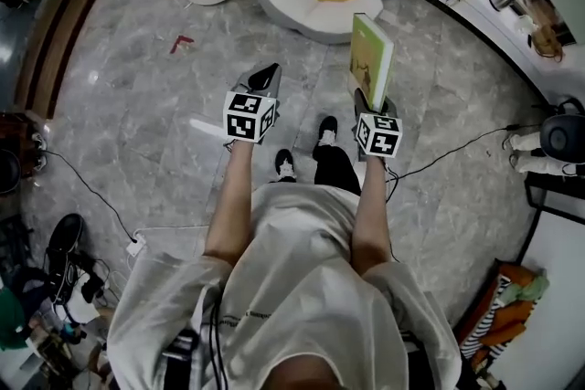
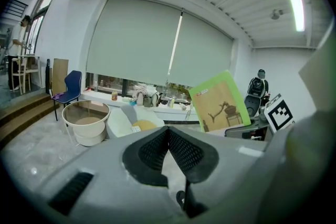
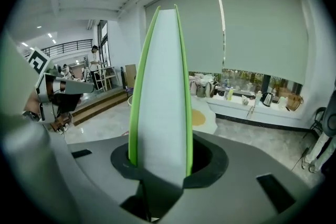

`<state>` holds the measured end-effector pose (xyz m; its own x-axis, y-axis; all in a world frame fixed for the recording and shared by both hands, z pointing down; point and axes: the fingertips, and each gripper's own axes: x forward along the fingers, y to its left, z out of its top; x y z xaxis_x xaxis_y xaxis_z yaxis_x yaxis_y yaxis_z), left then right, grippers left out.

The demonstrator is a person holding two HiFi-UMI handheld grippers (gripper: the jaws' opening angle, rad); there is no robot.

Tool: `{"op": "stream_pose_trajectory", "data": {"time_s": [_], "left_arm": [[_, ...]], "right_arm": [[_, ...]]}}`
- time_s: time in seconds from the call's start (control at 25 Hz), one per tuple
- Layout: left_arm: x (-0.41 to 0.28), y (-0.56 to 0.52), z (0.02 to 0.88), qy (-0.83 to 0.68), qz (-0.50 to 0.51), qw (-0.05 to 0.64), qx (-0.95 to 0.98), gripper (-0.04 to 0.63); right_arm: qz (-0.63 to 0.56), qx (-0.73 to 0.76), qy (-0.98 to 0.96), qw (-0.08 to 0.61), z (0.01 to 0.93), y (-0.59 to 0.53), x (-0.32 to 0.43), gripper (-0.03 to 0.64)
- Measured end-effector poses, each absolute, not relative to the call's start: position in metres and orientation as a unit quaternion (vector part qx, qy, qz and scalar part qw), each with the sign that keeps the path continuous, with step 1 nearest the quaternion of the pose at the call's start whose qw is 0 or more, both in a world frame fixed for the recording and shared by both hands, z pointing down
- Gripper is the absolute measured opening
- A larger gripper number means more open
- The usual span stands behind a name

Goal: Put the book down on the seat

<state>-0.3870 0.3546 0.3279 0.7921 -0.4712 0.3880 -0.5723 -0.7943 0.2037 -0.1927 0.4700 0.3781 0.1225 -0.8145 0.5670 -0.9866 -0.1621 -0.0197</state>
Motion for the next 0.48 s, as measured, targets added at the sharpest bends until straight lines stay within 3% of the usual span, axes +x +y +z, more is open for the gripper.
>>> {"op": "stream_pose_trajectory", "data": {"time_s": [0.48], "left_arm": [[-0.403, 0.327, 0.337, -0.292, 0.173, 0.173, 0.925, 0.008]], "right_arm": [[0.258, 0.687, -0.665, 0.139, 0.384, 0.408, -0.217, 0.137]]}}
